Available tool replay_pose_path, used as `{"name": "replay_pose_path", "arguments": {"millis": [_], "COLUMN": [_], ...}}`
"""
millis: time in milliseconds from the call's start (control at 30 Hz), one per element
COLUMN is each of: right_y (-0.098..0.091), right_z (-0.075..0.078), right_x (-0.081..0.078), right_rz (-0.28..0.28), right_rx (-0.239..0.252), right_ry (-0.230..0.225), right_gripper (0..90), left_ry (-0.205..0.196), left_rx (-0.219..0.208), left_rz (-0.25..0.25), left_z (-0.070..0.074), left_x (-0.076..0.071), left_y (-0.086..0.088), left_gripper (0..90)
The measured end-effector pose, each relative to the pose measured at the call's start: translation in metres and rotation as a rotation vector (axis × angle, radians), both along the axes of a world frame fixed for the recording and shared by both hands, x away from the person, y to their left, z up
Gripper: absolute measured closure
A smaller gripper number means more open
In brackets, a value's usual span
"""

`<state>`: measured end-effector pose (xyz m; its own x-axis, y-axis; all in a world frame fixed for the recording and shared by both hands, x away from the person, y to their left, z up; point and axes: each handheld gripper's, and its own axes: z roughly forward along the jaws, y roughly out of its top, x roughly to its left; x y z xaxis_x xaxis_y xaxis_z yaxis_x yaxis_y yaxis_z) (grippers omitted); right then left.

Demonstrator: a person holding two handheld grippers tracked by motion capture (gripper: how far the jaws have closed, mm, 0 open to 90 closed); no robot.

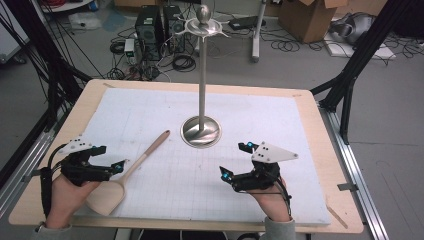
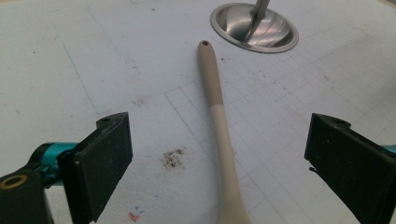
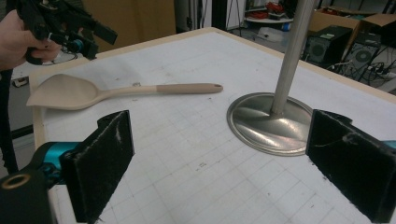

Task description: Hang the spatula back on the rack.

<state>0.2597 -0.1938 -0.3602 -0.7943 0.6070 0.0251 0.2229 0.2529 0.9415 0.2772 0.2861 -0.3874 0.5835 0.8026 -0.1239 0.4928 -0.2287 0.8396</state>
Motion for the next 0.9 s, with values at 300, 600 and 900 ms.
{"name": "replay_pose_path", "arguments": {"millis": [300,600,900], "right_y": [-0.005,-0.013,-0.016], "right_z": [0.001,-0.003,-0.003], "right_x": [-0.002,-0.002,-0.003], "right_rz": [-0.003,-0.026,-0.028], "right_rx": [0.011,0.015,0.020], "right_ry": [-0.002,0.017,0.016], "right_gripper": [7.0,7.0,7.0], "left_ry": [0.074,0.115,0.138], "left_rx": [0.031,0.042,0.070], "left_rz": [0.006,0.002,0.002], "left_z": [-0.014,-0.024,-0.029], "left_x": [0.017,0.027,0.032], "left_y": [-0.007,-0.014,-0.029], "left_gripper": [8.1,8.1,9.6]}}
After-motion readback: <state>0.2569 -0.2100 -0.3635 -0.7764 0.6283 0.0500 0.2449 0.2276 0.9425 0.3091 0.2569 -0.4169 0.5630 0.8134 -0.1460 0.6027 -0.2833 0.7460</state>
